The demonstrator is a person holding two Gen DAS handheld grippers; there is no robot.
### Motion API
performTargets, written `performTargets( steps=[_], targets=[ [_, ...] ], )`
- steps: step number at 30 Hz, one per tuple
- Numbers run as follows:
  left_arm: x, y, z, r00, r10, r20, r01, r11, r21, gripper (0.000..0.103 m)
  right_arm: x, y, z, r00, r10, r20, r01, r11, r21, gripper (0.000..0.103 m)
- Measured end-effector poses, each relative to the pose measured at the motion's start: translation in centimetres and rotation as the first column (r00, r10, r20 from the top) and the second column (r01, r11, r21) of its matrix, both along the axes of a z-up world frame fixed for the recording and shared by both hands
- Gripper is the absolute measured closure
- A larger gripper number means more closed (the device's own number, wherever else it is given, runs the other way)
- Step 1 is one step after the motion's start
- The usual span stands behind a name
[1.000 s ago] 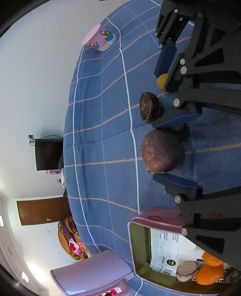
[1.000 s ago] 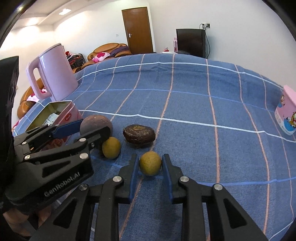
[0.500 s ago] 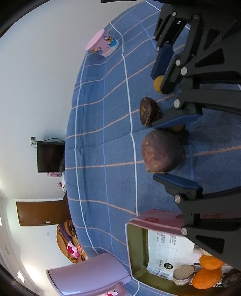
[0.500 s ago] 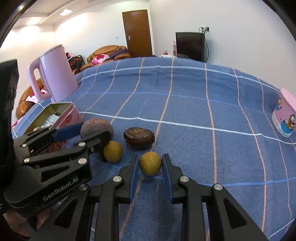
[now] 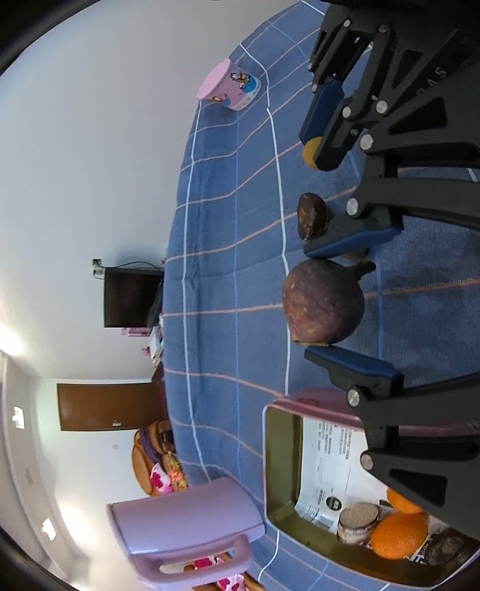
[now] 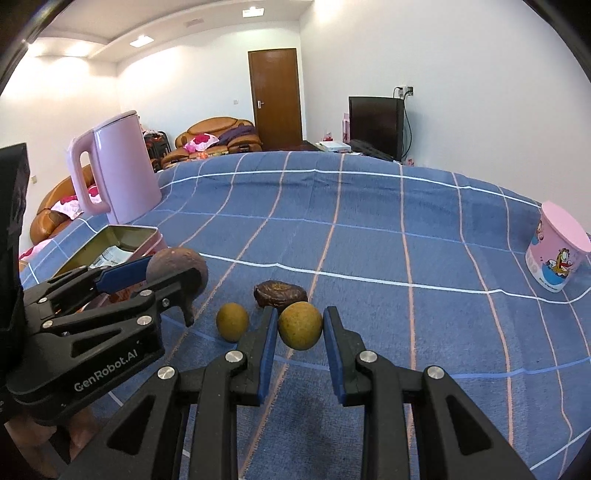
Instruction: Organize fruits
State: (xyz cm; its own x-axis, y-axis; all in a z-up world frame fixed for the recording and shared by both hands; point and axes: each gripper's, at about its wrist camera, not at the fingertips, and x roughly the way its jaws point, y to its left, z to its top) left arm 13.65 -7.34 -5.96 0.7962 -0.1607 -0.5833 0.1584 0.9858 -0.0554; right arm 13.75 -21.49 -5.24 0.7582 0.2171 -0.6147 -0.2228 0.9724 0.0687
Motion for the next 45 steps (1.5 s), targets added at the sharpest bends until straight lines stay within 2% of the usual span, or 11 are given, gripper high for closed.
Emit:
performTargets(
  steps=[25, 45],
  targets=[
    [-3.3, -0.5, 1.3, 0.988, 0.039, 0.151, -0.05, 0.997, 0.066, 0.053, -2.2, -0.3, 1.3, 0.992, -0.012, 0.125, 0.008, 0.999, 0.032, 0.076],
    [-5.1, -0.3, 1.7, 0.976, 0.063, 0.21, -0.081, 0.994, 0.079, 0.053, -4.0, -0.2, 2.0, 0.978, -0.016, 0.206, 0.007, 0.999, 0.041, 0.076]
  ],
)
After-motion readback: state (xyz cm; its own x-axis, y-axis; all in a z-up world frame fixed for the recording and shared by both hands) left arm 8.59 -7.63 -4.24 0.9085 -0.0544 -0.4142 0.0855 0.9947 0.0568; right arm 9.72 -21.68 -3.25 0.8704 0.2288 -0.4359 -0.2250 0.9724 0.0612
